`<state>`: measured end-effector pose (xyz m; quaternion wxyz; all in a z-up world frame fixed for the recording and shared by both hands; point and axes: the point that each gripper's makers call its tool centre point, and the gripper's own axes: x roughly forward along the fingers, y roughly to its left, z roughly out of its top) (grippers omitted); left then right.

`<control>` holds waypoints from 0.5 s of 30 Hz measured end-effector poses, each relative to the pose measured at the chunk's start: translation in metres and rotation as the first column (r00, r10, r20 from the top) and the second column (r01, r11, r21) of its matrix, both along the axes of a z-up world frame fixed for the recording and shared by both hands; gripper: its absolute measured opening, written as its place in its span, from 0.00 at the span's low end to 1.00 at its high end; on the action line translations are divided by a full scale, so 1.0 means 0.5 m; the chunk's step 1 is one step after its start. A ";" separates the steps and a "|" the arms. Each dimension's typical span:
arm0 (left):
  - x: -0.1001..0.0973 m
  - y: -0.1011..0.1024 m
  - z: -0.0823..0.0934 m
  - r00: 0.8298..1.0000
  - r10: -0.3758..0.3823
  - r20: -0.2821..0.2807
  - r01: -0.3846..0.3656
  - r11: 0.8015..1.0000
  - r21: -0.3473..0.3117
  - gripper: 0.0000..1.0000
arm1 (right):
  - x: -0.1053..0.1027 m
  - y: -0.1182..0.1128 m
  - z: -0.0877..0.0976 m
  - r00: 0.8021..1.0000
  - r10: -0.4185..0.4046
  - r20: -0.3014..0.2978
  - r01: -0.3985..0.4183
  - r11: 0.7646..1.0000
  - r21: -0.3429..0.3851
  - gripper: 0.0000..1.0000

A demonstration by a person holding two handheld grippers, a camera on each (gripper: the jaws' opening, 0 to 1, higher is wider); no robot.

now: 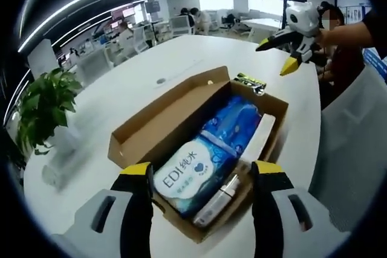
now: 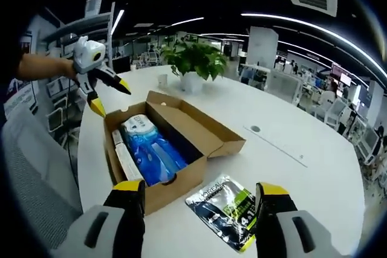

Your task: Operate the shoe box by opening the lid, removing the specified soft item, and placing it in the target area until the item is outside and the box remains undamaged.

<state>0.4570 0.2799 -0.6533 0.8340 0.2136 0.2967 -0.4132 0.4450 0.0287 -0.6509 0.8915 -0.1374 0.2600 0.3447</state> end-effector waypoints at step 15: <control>0.002 0.009 -0.022 0.995 -0.095 -0.026 0.096 0.993 0.061 0.67 | 0.002 0.114 0.034 0.988 0.157 0.013 -0.157 0.988 -0.004 0.73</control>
